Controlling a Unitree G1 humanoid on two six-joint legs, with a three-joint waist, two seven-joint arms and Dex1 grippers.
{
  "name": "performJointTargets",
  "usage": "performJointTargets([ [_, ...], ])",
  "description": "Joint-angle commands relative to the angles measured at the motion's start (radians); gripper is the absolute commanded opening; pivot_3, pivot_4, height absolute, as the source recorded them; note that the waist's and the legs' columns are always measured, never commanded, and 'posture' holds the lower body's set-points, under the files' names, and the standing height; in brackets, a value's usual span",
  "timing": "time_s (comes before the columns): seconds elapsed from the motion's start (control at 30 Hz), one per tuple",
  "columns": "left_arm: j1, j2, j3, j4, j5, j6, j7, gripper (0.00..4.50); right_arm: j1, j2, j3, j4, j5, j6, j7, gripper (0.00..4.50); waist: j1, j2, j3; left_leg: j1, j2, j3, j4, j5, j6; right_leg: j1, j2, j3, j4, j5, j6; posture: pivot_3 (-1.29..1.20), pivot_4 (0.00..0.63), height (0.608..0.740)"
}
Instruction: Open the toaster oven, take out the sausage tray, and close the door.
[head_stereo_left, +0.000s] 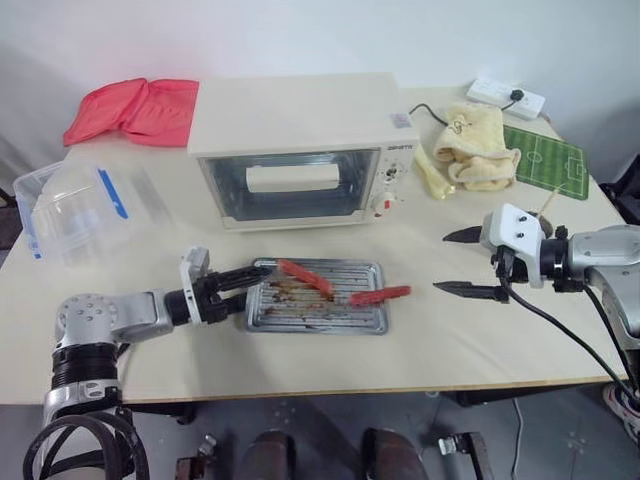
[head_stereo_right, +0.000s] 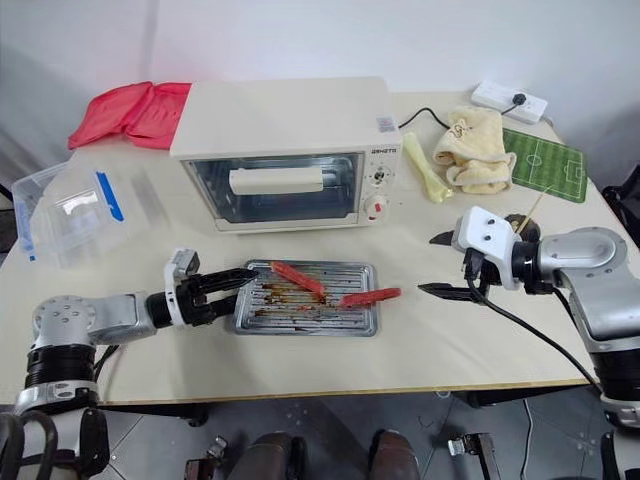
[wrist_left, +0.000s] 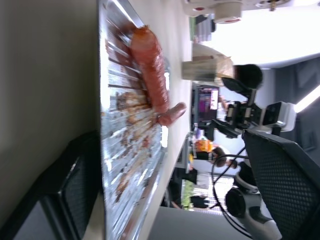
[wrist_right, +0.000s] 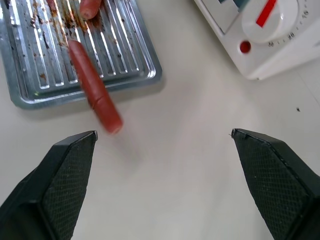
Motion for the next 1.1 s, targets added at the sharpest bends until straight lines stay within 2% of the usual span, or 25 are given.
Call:
performJointTargets([
  [0.03,0.037,0.06,0.029,-0.014,0.077,0.003,-0.001,4.48,-0.018,0.0,-0.003,-0.001,0.001,-0.023,0.007,4.5,-0.011,0.0,0.0,0.0,0.0,0.0,-0.001,0.0,0.0,0.0,0.0,0.0,0.0,0.0,0.0,0.0,0.15,0.74],
  [0.23,0.064,0.118,0.052,-0.048,0.119,0.007,-0.048,4.48,-0.016,-0.001,0.0,0.005,-0.003,-0.032,0.013,4.5,-0.015,0.0,0.0,0.0,0.001,0.001,-0.002,0.0,-0.001,-0.003,0.0,0.0,0.002,0.0,0.0,0.0,0.15,0.74],
  [0.4,0.155,0.205,0.061,-0.22,0.156,-0.067,-0.139,4.48,0.0,-0.018,-0.013,0.013,-0.004,-0.042,0.026,4.5,-0.018,0.0,0.0,0.0,0.001,0.001,-0.003,0.0,-0.001,-0.004,0.0,0.0,0.001,0.0,0.0,0.0,0.15,0.74],
  [0.43,0.175,0.214,0.064,-0.254,0.171,-0.109,-0.166,4.48,0.004,-0.02,-0.016,0.013,-0.003,-0.045,0.029,4.5,-0.016,0.0,0.0,0.0,0.001,0.001,-0.003,0.0,-0.001,-0.004,0.0,0.0,0.001,0.0,0.0,0.0,0.15,0.74],
  [0.57,0.283,0.14,0.202,-0.408,0.32,-0.642,-0.403,4.48,0.03,-0.025,-0.032,0.036,0.015,-0.083,0.067,4.5,-0.012,0.0,0.001,-0.002,0.001,0.002,-0.003,0.0,-0.001,-0.004,0.0,0.0,-0.003,0.0,-0.001,0.0,0.15,0.74],
  [0.7,0.378,0.149,0.133,-0.43,0.522,-0.974,-0.6,4.48,0.04,-0.018,-0.022,0.091,0.0,-0.123,0.085,4.5,-0.008,-0.001,0.001,-0.003,0.001,0.003,-0.003,0.0,-0.001,-0.003,0.0,-0.001,-0.006,0.001,-0.001,0.0,0.15,0.74],
  [0.93,0.434,0.176,0.026,-0.308,0.712,-1.304,-0.859,4.48,0.051,-0.002,-0.012,0.129,-0.016,-0.154,0.075,4.5,-0.011,-0.001,0.001,-0.003,0.001,0.004,-0.003,-0.001,0.0,-0.004,0.0,-0.001,-0.006,0.001,-0.001,0.0,0.15,0.74],
  [1.1,0.396,0.162,0.006,-0.25,0.744,-1.346,-0.862,4.48,0.088,-0.008,-0.03,0.116,-0.013,-0.153,0.058,4.5,-0.011,-0.001,0.001,-0.003,0.002,0.004,-0.003,-0.001,0.001,-0.004,0.0,-0.002,-0.006,0.001,-0.001,0.0,0.15,0.74],
])
